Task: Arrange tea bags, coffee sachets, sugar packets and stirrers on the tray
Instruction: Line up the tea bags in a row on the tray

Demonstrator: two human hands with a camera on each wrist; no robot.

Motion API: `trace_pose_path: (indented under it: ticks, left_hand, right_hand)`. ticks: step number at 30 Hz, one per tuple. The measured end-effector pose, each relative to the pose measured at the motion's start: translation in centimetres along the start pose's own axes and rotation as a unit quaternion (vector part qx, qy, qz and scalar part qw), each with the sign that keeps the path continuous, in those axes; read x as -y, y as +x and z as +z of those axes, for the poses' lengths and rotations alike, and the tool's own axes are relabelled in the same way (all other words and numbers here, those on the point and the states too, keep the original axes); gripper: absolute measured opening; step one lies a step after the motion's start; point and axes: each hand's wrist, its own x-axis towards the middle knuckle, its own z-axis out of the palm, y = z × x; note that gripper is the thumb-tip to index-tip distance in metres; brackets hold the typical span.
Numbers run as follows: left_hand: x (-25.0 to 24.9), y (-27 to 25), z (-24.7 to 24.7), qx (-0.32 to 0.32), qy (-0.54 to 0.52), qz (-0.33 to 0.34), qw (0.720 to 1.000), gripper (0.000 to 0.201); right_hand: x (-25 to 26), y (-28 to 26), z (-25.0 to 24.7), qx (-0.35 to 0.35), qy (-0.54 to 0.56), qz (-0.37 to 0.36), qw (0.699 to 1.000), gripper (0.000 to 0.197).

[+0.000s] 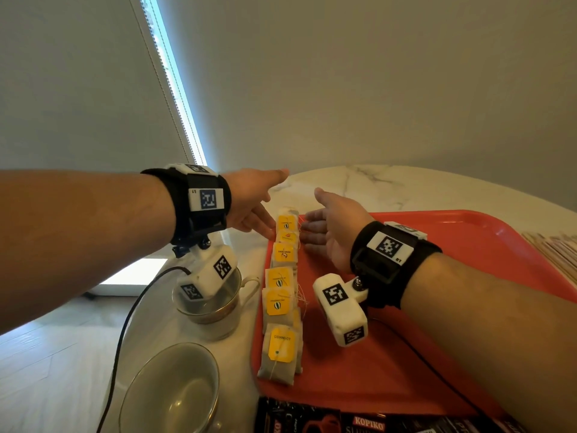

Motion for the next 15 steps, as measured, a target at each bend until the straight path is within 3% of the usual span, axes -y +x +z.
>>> trace_pose_path:
  ticks: [6,15]
  left_hand:
    - [0.08,-0.09,0.09,0.005,-0.005,0.000,1.000,0.084]
    - [-0.19,-0.46,0.10,-0.006,0.006,-0.008,1.000,0.083]
  right_hand:
    - [0.61,0.36,0.16,-0.020,0.003,-0.009,1.000,0.061]
    - [0.51,0.06,-0.02,0.008,0.004,-0.003,1.000,0.066]
